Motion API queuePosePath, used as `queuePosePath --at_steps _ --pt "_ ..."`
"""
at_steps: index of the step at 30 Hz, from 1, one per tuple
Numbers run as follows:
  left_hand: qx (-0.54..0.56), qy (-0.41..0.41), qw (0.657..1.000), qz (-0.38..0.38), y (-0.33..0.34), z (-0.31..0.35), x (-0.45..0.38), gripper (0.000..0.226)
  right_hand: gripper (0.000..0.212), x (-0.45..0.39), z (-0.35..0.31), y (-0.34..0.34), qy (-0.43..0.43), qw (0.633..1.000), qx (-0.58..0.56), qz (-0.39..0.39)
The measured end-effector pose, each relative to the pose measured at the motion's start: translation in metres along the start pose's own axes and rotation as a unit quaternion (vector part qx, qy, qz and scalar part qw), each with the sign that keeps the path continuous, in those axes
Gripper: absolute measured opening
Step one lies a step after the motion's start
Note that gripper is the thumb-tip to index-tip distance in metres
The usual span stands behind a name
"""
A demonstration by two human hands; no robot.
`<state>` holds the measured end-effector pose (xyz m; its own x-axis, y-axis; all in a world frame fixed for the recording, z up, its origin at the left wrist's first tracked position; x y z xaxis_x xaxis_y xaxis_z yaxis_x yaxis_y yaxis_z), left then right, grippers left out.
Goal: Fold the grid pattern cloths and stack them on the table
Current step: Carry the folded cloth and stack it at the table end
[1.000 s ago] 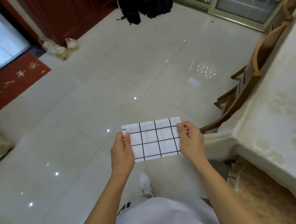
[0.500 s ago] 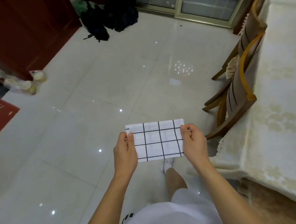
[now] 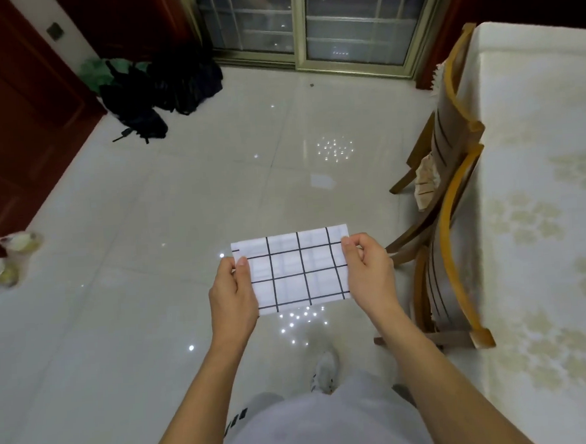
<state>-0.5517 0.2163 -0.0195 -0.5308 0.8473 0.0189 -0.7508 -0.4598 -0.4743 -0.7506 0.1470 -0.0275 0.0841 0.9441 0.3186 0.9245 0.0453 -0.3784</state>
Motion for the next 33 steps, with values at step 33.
queuePosePath --at_steps 33 --pt "0.033 0.034 0.979 -0.198 0.231 0.1 -0.527 0.04 0.031 -0.471 -0.167 0.034 0.096 0.983 -0.001 0.159"
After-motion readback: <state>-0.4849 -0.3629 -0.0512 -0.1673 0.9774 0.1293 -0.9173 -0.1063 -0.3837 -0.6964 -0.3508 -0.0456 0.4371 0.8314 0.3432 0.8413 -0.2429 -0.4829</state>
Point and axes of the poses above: each hand's wrist, its own x-axis away from the middle knuckle, its own y-axis out of the palm, z = x × y, the point moved 2 cm from there along -x, towards the middle knuckle, and after that the axes turned 9 degrees about y, right-handed, at the moved point
